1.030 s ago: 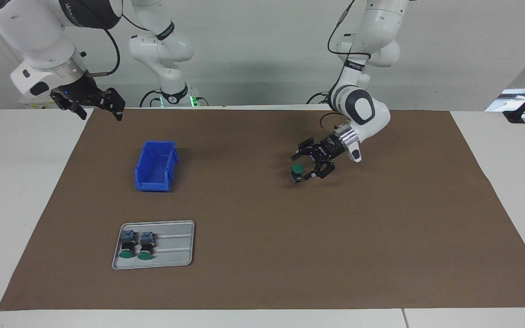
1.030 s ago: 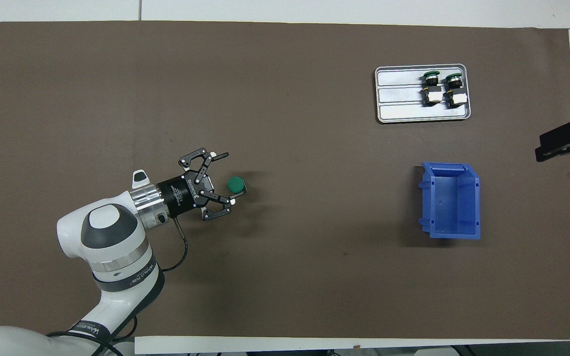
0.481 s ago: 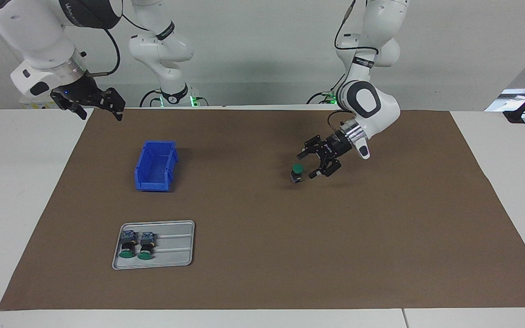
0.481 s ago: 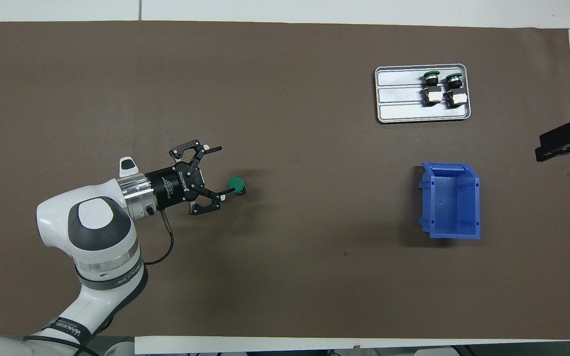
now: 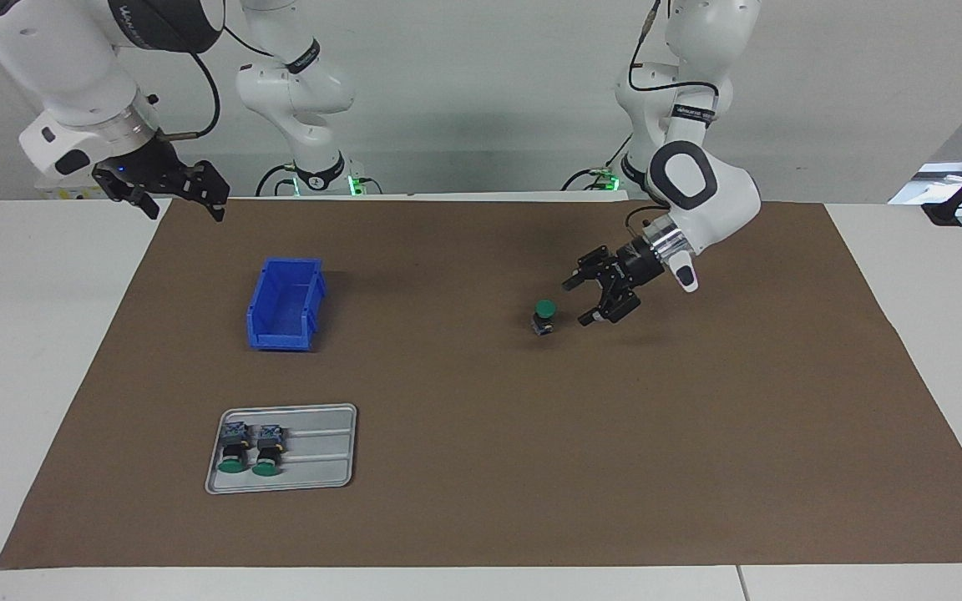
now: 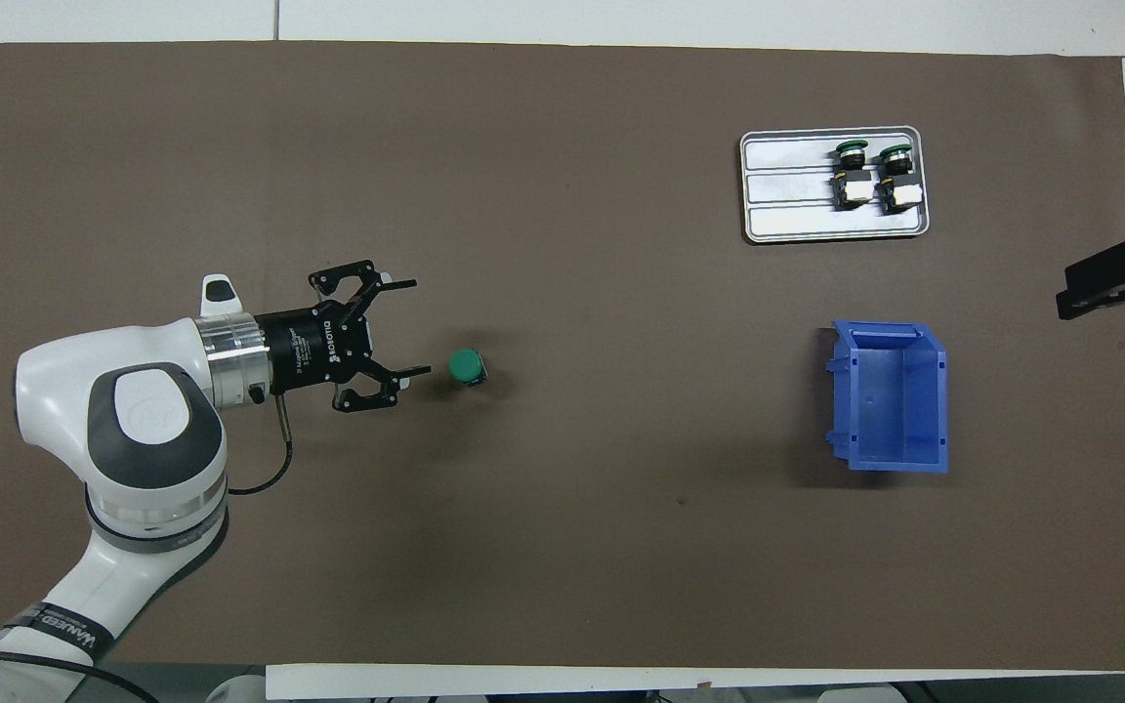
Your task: Place and press button with both arms
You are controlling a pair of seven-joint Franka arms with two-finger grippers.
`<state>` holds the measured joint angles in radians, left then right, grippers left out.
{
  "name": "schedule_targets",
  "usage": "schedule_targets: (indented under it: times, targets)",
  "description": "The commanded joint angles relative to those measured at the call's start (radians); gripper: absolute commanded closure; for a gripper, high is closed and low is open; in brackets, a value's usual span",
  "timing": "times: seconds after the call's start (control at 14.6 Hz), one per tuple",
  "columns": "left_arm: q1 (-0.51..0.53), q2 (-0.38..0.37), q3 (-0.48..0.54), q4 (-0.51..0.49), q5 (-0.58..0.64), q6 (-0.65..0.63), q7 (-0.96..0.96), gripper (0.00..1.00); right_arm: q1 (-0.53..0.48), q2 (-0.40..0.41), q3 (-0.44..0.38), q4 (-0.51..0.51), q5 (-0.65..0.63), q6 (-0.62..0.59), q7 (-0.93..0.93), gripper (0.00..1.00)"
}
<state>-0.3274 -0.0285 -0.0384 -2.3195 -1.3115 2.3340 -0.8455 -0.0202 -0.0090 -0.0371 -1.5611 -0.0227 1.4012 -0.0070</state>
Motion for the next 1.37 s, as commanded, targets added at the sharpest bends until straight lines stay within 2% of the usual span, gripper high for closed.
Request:
schedule_targets:
  times: [0.0,0.27,0.48,0.76,1.1,1.3]
  targets:
    - [0.067,-0.001,-0.001,0.064,0.154,-0.109,-0.047,0.00,0.002,-0.025,-0.004,-0.030,0.004,0.009,0.010,0.01]
    - [0.057,0.013,-0.003,0.152,0.464,-0.136,-0.040,0.00,0.002,-0.025,-0.004,-0.031,0.004,0.009,0.010,0.01]
    - [0.050,0.015,-0.008,0.195,0.592,-0.140,-0.033,0.00,0.002,-0.025,-0.004,-0.030,0.004,0.009,0.010,0.01]
    - [-0.027,0.021,-0.009,0.250,0.881,-0.151,-0.003,0.00,0.002,-0.025,-0.004,-0.030,0.004,0.009,0.010,0.01]
    - [-0.062,0.050,-0.012,0.336,1.015,-0.220,0.019,0.02,0.002,-0.025,-0.004,-0.030,0.004,0.009,0.010,0.01]
    - [-0.119,0.128,-0.012,0.460,1.121,-0.341,0.025,0.03,0.002,-0.025,-0.004,-0.030,0.004,0.009,0.010,0.01]
